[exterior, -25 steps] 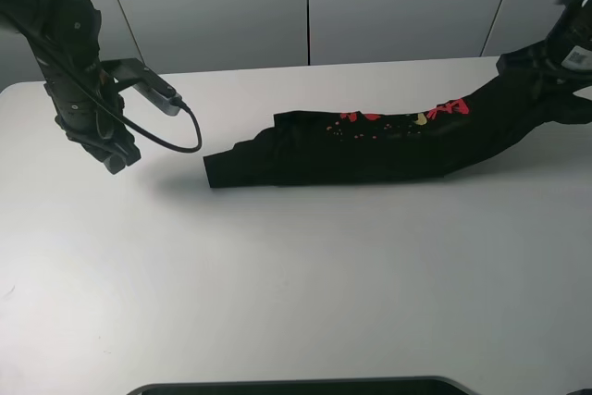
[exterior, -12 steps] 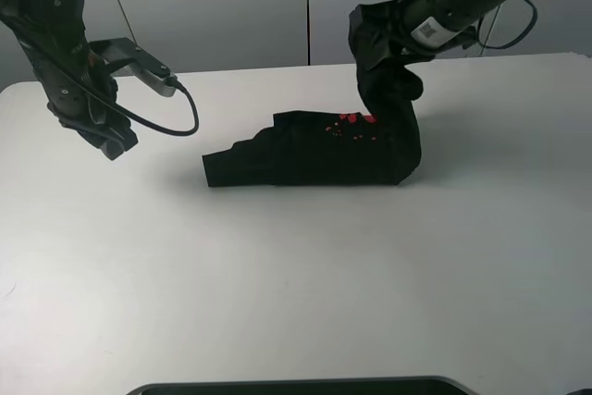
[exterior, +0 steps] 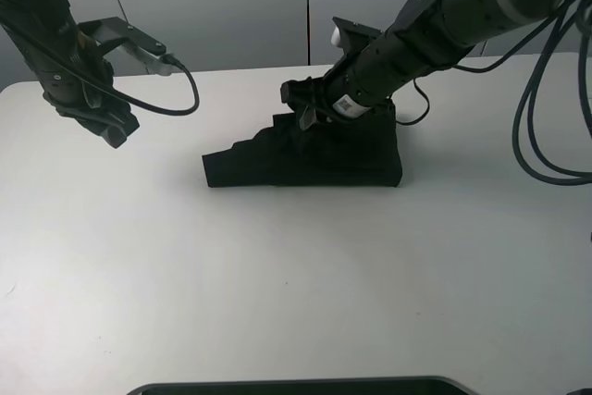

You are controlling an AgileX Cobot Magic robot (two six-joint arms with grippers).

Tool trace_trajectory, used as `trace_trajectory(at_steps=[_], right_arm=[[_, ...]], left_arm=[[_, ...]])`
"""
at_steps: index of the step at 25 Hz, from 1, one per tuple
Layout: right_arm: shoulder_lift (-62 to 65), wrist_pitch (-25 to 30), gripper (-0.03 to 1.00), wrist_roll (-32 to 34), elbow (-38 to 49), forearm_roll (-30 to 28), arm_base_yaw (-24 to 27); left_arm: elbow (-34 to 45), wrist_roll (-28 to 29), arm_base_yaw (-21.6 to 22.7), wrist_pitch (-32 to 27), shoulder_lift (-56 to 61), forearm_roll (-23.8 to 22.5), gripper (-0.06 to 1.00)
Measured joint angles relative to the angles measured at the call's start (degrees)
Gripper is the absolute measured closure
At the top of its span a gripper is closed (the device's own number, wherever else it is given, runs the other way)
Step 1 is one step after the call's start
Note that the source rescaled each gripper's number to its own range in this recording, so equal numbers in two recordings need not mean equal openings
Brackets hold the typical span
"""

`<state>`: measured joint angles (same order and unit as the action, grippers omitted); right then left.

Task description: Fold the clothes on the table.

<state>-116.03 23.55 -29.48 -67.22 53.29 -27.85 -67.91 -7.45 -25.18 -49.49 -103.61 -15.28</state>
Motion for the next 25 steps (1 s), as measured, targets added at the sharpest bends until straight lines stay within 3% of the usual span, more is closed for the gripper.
trace_trajectory(at_steps=[6, 8, 10, 13, 15, 18, 20, 22, 25], right_arm=[[-0.2, 0.3, 0.81, -4.1, 0.0, 2.9, -0.1], [-0.2, 0.8, 0.75, -5.7, 0.0, 3.3, -0.1], [-0.2, 2.5, 0.55, -7.7, 0.0, 5.1, -0.1], [-0.2, 6.9, 0.15, -12.1, 0.0, 10.2, -0.1], [-0.2, 10.7, 0.01, -17.6, 0.0, 15.1, -0.3], [-0.2, 13.9, -0.02, -27.7, 0.0, 21.8, -1.1], [-0.1, 13.9, 0.01, -31.5, 0.0, 23.2, -1.2], [1.0, 12.2, 0.05, -32.4, 0.0, 21.2, -0.8], [4.4, 8.6, 0.14, -27.9, 0.0, 12.7, 0.6]], left_arm=[[0.0, 0.0, 0.0, 0.0, 0.0, 0.2, 0.26], [0.0, 0.0, 0.0, 0.0, 0.0, 0.2, 0.26], [0.0, 0.0, 0.0, 0.0, 0.0, 0.2, 0.26], [0.0, 0.0, 0.0, 0.0, 0.0, 0.2, 0.26], [0.0, 0.0, 0.0, 0.0, 0.0, 0.2, 0.26], [0.0, 0.0, 0.0, 0.0, 0.0, 0.2, 0.26], [0.0, 0.0, 0.0, -0.2, 0.0, 0.0, 0.26], [0.0, 0.0, 0.0, -0.4, 0.0, -0.2, 0.26], [0.0, 0.0, 0.0, -0.7, 0.0, -0.4, 0.26]])
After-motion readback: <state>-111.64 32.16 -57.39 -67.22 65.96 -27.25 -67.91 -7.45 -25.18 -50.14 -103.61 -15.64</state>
